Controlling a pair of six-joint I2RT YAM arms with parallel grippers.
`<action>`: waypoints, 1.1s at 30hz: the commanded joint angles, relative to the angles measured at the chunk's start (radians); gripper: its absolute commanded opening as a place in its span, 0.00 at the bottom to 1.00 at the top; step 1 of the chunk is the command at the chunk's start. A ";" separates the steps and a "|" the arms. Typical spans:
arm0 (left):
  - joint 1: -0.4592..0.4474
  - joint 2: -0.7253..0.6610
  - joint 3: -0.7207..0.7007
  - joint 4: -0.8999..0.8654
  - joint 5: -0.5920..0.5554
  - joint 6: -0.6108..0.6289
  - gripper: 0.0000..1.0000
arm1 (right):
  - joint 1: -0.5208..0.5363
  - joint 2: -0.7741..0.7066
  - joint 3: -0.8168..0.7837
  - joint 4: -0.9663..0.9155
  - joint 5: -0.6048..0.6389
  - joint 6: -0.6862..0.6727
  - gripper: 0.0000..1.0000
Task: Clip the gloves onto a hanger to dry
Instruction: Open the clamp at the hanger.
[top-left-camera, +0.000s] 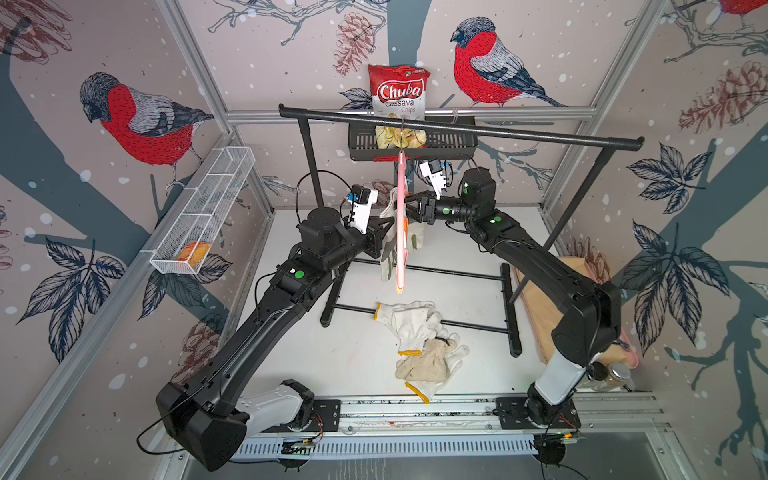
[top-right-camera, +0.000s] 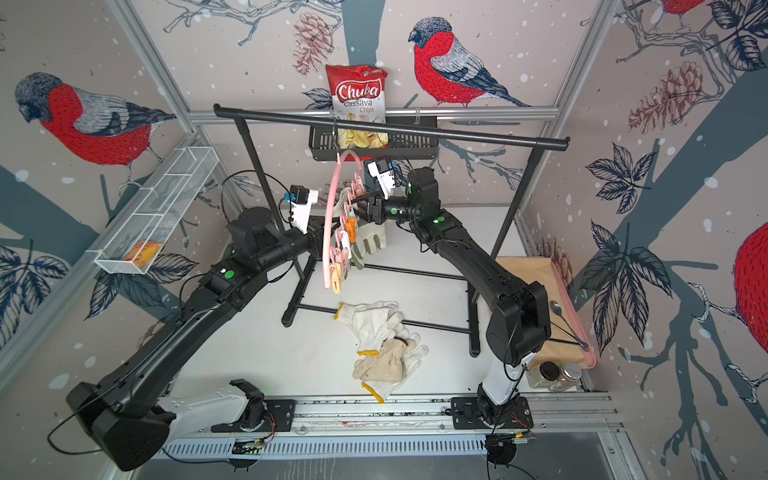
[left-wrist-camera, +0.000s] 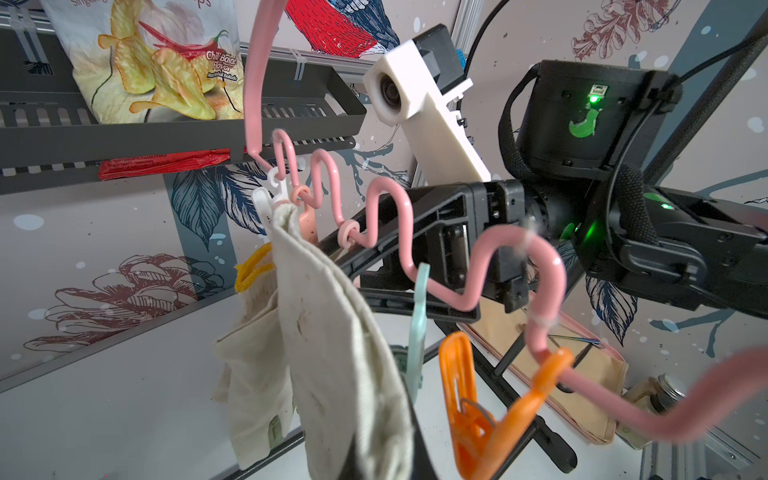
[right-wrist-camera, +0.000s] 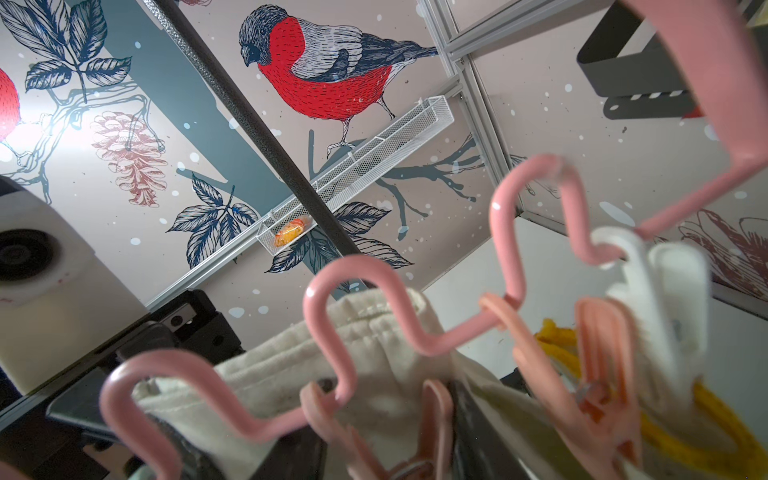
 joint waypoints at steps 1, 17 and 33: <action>-0.004 -0.001 0.006 0.035 -0.002 0.013 0.00 | 0.000 -0.002 0.006 0.039 -0.015 0.003 0.44; -0.004 -0.065 -0.059 0.001 -0.023 0.050 0.00 | -0.013 -0.047 -0.026 0.023 0.019 -0.018 0.33; 0.002 -0.043 -0.118 -0.138 0.151 0.163 0.00 | -0.010 -0.051 -0.003 0.002 0.011 -0.017 0.22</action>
